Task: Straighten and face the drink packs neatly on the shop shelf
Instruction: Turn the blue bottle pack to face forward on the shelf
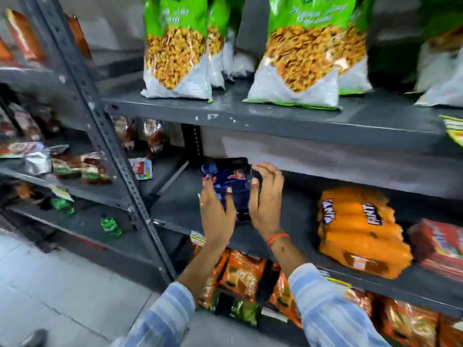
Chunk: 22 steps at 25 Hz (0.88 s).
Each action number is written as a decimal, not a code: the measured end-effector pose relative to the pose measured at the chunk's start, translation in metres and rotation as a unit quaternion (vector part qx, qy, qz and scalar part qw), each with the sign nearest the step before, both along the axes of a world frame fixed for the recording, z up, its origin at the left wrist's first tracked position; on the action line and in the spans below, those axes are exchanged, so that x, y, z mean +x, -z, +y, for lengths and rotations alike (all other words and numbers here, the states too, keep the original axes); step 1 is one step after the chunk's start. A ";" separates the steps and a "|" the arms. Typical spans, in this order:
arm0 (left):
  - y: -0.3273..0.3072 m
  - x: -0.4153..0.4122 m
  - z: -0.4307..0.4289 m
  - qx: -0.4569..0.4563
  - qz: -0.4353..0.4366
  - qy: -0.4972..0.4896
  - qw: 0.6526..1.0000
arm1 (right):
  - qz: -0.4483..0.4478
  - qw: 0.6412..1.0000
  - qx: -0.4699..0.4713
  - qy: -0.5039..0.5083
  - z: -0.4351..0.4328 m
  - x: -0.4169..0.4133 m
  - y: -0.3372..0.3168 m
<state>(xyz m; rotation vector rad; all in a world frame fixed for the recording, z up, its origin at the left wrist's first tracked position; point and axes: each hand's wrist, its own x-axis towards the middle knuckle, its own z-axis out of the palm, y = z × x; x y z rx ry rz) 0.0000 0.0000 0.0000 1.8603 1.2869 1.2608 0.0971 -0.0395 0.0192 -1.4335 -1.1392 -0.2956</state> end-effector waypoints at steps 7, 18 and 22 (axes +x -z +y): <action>0.033 0.021 0.047 -0.402 -0.057 -0.104 0.908 | 0.316 0.900 -0.300 -0.020 0.069 0.035 0.067; 0.018 0.060 0.052 -0.473 -0.244 -0.189 0.825 | 0.481 0.845 -0.216 -0.094 0.067 0.038 0.071; 0.020 0.058 0.060 -0.458 -0.269 -0.185 0.827 | 0.530 0.818 -0.199 -0.102 0.058 0.034 0.071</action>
